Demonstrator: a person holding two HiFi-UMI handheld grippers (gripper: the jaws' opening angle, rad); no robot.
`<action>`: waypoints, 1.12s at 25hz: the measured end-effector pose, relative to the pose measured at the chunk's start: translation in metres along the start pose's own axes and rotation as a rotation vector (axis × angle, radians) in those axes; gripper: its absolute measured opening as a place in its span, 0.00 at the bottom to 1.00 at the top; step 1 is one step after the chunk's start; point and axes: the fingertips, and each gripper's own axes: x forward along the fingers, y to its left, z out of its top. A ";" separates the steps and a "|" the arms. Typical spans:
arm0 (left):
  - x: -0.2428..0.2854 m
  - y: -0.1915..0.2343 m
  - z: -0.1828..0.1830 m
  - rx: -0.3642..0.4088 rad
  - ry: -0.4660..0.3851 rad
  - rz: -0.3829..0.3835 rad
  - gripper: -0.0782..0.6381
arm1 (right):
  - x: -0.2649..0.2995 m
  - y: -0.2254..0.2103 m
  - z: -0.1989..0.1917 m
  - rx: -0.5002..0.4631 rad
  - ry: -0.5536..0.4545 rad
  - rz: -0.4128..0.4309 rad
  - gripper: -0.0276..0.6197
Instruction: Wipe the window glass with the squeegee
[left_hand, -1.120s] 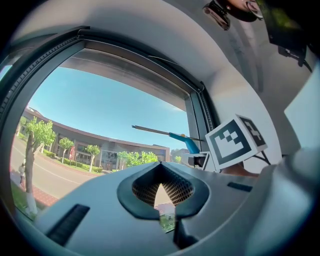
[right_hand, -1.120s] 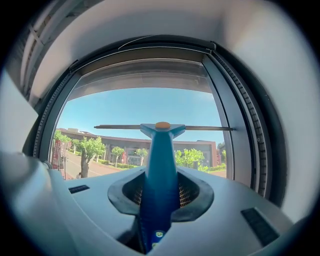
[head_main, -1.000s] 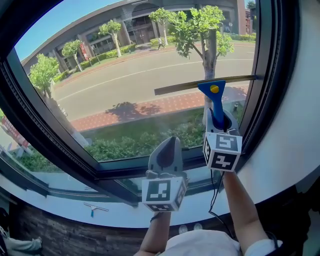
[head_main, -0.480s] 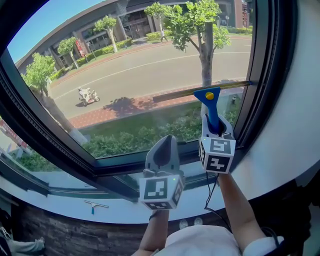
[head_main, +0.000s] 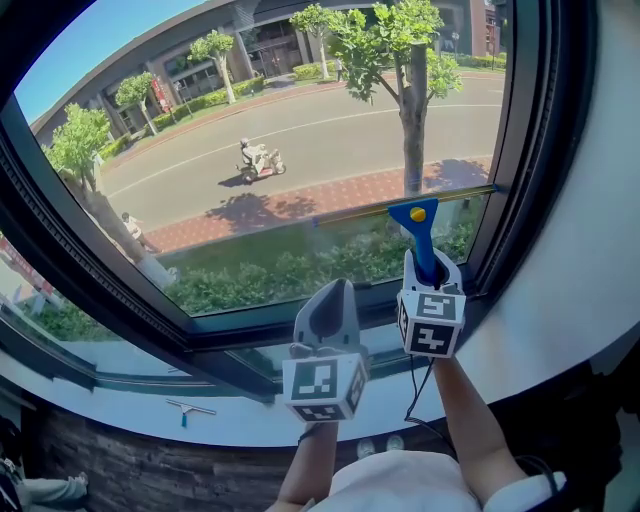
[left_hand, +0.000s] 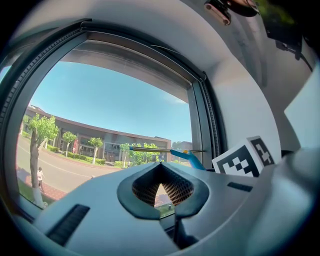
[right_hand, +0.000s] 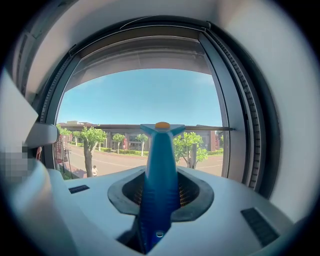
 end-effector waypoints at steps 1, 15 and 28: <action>0.000 0.000 -0.001 0.003 0.003 0.000 0.10 | 0.000 0.000 -0.002 0.000 0.004 0.000 0.21; 0.000 0.001 -0.014 -0.004 0.029 0.007 0.10 | 0.000 0.000 -0.024 -0.003 0.046 0.002 0.21; 0.000 0.006 -0.027 -0.020 0.061 0.018 0.10 | 0.001 0.002 -0.044 0.010 0.081 0.000 0.21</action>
